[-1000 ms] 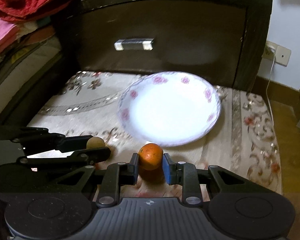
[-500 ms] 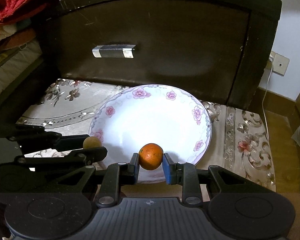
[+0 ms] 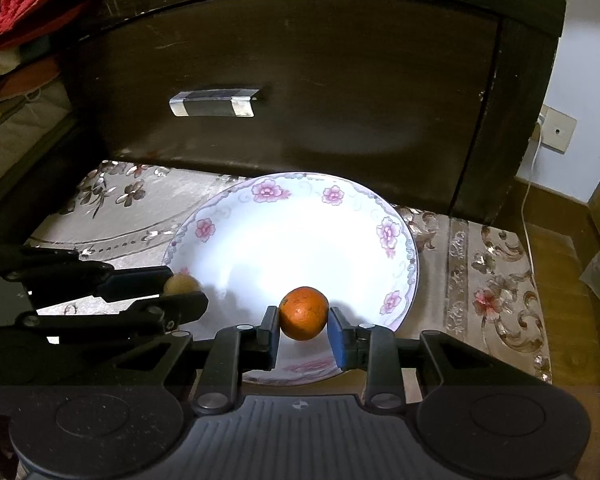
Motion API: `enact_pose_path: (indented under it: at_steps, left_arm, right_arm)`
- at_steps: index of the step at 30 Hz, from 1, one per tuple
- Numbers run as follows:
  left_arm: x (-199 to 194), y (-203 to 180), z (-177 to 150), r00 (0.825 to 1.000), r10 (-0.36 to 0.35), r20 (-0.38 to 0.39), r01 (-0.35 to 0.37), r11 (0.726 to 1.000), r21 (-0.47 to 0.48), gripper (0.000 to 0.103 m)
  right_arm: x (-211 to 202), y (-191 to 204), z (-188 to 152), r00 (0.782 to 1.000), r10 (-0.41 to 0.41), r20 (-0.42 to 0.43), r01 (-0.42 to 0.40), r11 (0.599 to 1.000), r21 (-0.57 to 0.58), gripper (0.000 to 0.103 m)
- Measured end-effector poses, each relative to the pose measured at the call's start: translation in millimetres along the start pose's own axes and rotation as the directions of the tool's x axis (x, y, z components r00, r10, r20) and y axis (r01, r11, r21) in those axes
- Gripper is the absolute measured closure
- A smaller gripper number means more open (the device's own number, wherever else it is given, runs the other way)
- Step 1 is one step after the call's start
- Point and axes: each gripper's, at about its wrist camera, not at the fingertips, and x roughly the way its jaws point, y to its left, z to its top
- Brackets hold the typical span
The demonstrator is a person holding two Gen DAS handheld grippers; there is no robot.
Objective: Organize fruits
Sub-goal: 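Carry the brown fruit with the left tool while the right tool carries the tangerine to the bowl, then open the right tool over the bowl while the left tool releases the brown fruit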
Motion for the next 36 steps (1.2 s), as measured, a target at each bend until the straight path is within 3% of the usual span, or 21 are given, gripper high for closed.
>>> enact_pose_path:
  at_steps: [9,12,36]
  left_arm:
    - [-5,6,1,1.000,-0.001,0.005,0.001,1.000,-0.031,0.062]
    - [-9,7,2,1.000,0.004,0.009,-0.004,0.999,-0.034,0.061]
    - [-59,7,-12,0.999,0.052,0.015,-0.052,0.999,-0.010,0.060]
  right_arm:
    - [-2,-2,0,1.000,-0.005,0.012,0.005,1.000,0.004,0.075]
    - [-4,-4,1,1.000,-0.011,0.025,0.010,1.000,0.013,0.067]
    - [-41,19,-13,0.998,0.008,0.055,-0.008,1.000,-0.005,0.065]
